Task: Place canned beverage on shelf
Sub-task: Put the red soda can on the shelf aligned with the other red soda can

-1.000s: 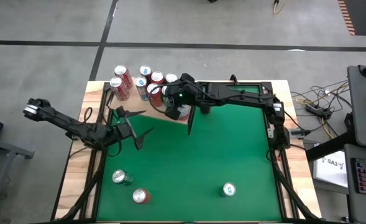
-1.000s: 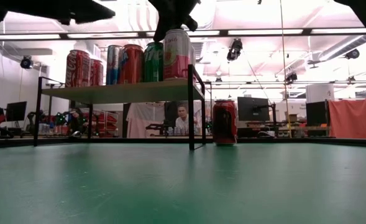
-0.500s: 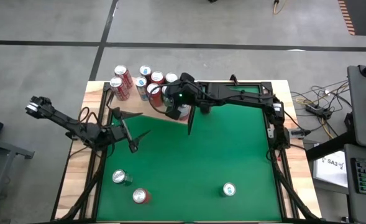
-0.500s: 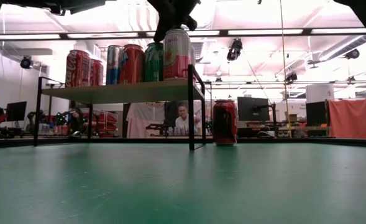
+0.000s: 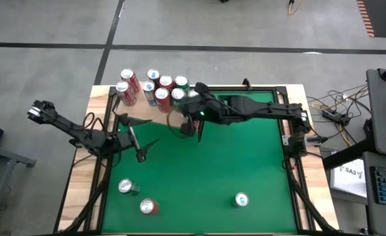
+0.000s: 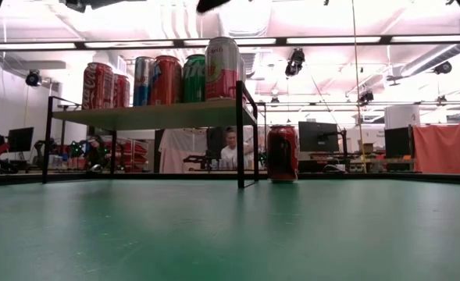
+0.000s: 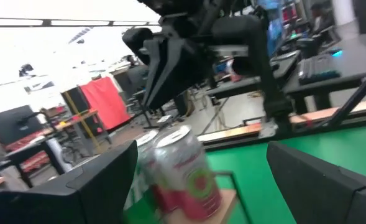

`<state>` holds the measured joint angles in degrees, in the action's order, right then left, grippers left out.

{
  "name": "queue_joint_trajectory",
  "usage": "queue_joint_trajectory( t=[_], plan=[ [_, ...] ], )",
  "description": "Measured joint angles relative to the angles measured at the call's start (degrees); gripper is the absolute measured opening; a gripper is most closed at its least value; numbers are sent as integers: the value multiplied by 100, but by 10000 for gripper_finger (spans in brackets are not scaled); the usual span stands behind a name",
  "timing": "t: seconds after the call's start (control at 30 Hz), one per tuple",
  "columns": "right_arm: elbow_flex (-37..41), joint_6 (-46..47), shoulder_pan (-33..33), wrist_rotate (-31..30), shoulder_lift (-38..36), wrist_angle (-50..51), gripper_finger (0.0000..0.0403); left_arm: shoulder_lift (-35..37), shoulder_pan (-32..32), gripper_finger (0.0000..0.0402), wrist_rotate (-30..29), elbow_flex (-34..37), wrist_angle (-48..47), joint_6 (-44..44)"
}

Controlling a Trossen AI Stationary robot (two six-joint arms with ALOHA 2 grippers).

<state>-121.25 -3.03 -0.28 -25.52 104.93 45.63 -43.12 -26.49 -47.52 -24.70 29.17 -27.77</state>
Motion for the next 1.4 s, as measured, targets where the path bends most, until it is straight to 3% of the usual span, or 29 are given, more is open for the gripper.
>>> queue_joint_trajectory(
  t=[0.27,0.4,0.6,0.8,1.07,1.3,1.4],
  plan=[
    [4,180,691,0,-446,1050,13,-763,-545,343,-273,-994,-841,905],
    [36,390,1016,1,-668,1600,13,-1165,-864,343,-650,-1531,-1880,1733],
    [350,609,1461,-5,-990,1909,13,-1864,-1261,343,-699,-2563,-3321,2777],
    [978,804,1872,-1,-1394,1870,13,-2549,-1591,343,-668,-3821,-5429,4194],
    [2333,1128,2133,5,-2057,1243,13,-3611,-1854,343,553,-5311,-7988,6555],
    [3422,1217,2172,66,-2522,191,13,-4549,-2015,343,1741,-5903,-8388,7353],
    [3765,1155,2178,410,-2594,-343,13,-4908,-2073,343,2103,-6136,-8535,7703]
  ],
)
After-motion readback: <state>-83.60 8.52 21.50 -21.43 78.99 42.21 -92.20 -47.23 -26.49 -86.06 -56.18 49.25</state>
